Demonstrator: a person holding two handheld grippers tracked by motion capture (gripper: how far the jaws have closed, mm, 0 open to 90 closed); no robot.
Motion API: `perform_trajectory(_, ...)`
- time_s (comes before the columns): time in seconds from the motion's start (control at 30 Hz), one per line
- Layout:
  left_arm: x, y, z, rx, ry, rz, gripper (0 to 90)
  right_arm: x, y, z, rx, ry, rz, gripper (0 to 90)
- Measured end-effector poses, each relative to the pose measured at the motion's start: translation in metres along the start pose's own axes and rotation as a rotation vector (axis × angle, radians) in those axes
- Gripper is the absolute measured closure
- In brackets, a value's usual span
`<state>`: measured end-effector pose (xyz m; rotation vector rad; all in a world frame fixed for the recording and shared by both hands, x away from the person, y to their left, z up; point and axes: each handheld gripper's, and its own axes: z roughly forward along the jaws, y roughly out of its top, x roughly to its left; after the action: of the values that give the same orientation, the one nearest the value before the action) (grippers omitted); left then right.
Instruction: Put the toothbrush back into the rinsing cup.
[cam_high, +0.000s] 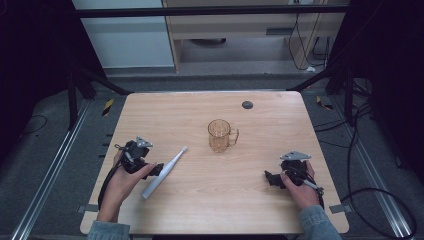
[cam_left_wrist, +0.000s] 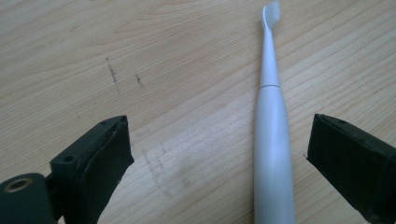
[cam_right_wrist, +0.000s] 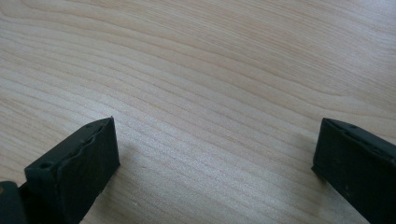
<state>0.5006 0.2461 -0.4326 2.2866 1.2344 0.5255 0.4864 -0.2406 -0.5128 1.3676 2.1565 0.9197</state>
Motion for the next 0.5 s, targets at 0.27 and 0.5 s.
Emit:
perform_trajectory(0.27,-0.011,0.003,0.007,0.02,-0.026,0.034,8.2,0.0,0.0,0.0,0.0,0.003,-0.002,0.3)
perform_trajectory(0.5,-0.02,0.005,0.015,0.031,-0.046,0.05,10.1,0.0,0.0,0.0,0.0,0.003,-0.002,0.4)
